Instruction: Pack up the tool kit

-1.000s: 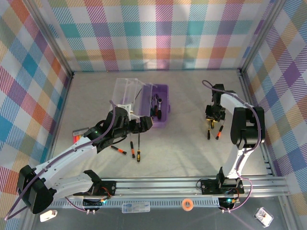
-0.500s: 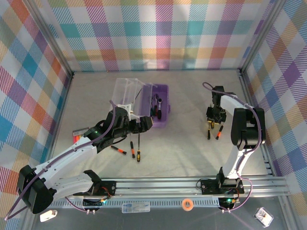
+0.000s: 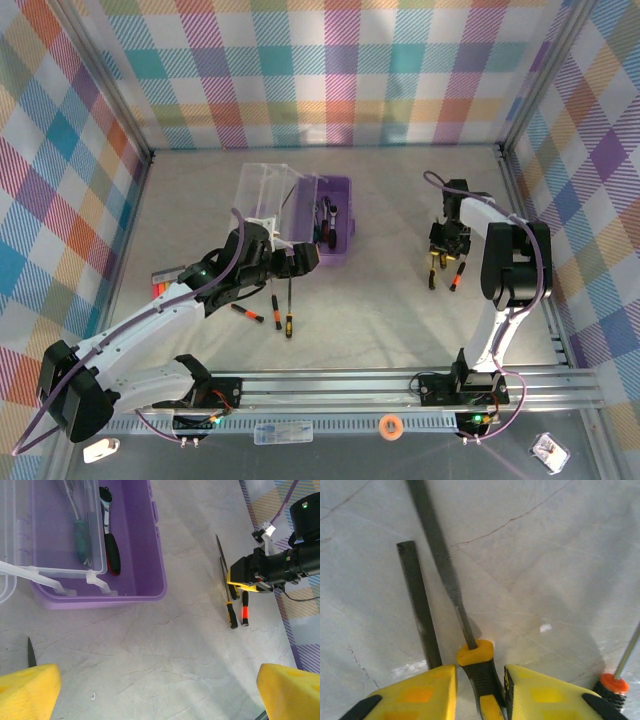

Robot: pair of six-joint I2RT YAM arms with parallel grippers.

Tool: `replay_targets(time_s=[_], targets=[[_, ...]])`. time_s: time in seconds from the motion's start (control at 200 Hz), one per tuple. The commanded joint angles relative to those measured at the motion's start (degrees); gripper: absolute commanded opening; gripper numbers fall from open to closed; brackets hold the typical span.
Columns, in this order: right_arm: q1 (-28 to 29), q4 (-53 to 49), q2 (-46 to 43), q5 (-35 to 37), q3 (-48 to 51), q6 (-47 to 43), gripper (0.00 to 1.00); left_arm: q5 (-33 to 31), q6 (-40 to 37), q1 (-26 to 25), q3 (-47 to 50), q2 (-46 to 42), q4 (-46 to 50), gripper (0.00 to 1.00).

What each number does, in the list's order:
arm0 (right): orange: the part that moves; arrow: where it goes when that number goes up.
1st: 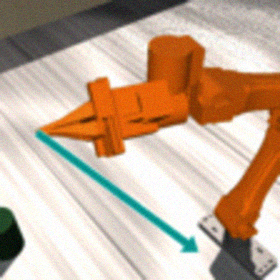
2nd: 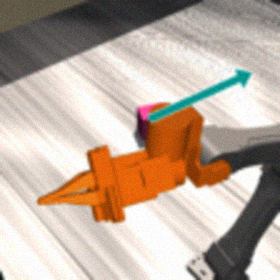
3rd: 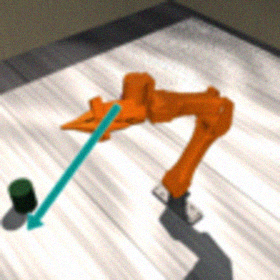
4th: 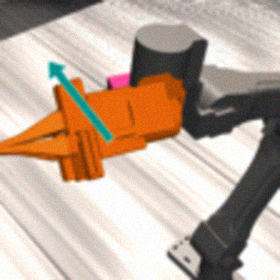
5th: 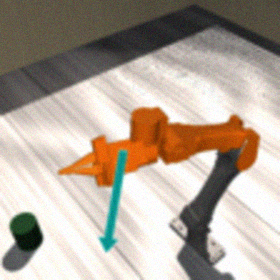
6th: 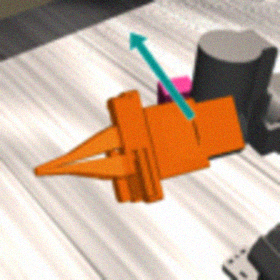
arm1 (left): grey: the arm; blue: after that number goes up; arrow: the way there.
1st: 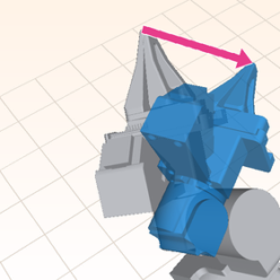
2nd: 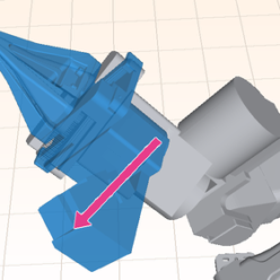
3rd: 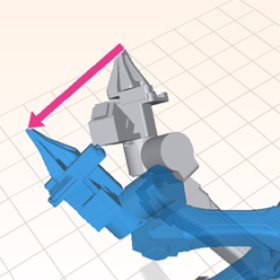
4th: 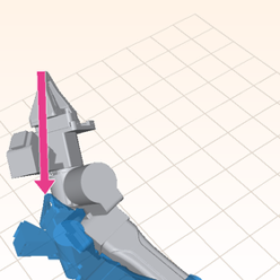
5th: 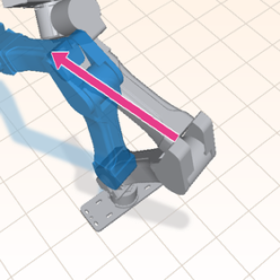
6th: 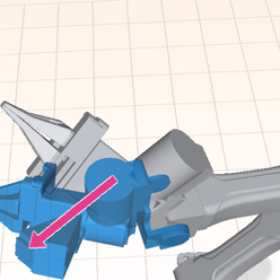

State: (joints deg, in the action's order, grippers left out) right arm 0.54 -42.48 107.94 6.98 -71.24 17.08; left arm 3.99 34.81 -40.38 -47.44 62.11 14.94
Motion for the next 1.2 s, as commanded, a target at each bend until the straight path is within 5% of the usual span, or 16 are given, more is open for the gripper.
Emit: replay_targets(time_s=[0.0,0.59,0.81,1.03,1.195], targets=[[-0.47,-0.23,1.30,-0.91,-0.33,0.12,0.28,0.15,-1.42,-0.64,-1.61,-0.29,0.27,1.00],[-0.54,-0.61,-6.21,2.42,0.27,1.42,0.16,-2.17,-2.48,-0.65,-2.04,-1.57,3.24,1.00],[0.47,-0.80,-10.83,-0.83,0.83,2.30,0.16,-12.11,0.80,-0.57,-2.43,-4.61,9.74,1.00],[9.22,-1.65,-18.15,-5.67,-1.73,5.28,0.16,-26.41,1.43,2.52,-2.21,-11.45,15.30,1.00],[22.28,1.39,-17.21,-7.25,-6.58,11.56,0.16,-24.69,2.19,12.74,-3.71,-11.52,20.83,1.00]])
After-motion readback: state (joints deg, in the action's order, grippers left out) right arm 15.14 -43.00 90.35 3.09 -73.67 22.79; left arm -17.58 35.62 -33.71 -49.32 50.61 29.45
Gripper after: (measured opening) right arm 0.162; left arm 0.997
